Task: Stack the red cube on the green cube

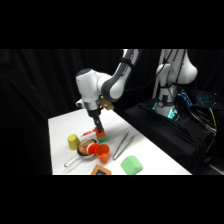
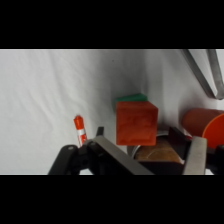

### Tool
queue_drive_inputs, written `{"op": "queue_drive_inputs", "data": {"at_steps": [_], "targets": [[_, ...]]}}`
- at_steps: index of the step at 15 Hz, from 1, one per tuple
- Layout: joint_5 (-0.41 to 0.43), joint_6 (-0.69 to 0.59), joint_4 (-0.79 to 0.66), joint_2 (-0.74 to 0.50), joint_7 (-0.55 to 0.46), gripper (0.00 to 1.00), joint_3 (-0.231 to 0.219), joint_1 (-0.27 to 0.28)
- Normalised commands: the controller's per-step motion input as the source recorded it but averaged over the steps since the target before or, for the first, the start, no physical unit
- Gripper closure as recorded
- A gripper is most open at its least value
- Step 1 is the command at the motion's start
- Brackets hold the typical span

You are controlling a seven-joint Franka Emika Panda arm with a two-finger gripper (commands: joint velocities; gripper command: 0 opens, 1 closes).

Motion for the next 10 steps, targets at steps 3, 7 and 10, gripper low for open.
{"op": "queue_drive_inputs", "data": {"at_steps": [3,7,10], "targets": [[-0.007,-0.26,-0.1,-0.4,-0.08,0.0,-0.017,-0.013],[-0.002,-0.28,-0.02,-0.29,-0.07,0.0,-0.004,-0.011],[-0.002,-0.25,0.03,-0.2,-0.08,0.0,0.005,-0.009]]}}
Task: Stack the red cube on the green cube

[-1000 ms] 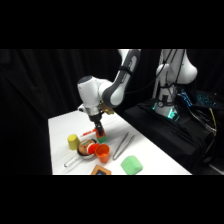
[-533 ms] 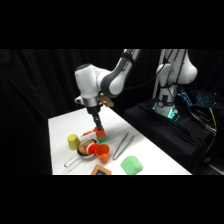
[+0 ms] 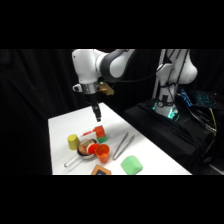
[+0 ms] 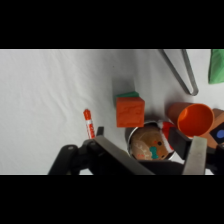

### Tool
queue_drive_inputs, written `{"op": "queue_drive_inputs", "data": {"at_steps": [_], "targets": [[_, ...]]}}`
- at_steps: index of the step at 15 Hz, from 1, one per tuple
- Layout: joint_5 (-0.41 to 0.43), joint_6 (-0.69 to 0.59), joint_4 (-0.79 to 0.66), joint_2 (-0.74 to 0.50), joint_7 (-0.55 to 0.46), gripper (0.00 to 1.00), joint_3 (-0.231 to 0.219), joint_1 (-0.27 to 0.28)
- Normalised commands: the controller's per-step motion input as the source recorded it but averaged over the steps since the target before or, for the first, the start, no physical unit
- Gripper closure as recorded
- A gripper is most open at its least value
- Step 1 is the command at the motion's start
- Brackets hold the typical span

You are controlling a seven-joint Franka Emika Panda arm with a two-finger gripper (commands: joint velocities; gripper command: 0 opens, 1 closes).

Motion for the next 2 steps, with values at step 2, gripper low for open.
{"op": "queue_drive_inputs", "data": {"at_steps": [2], "targets": [[0.063,-0.26,0.07,-0.16,-0.12,0.0,0.021,-0.021]]}}
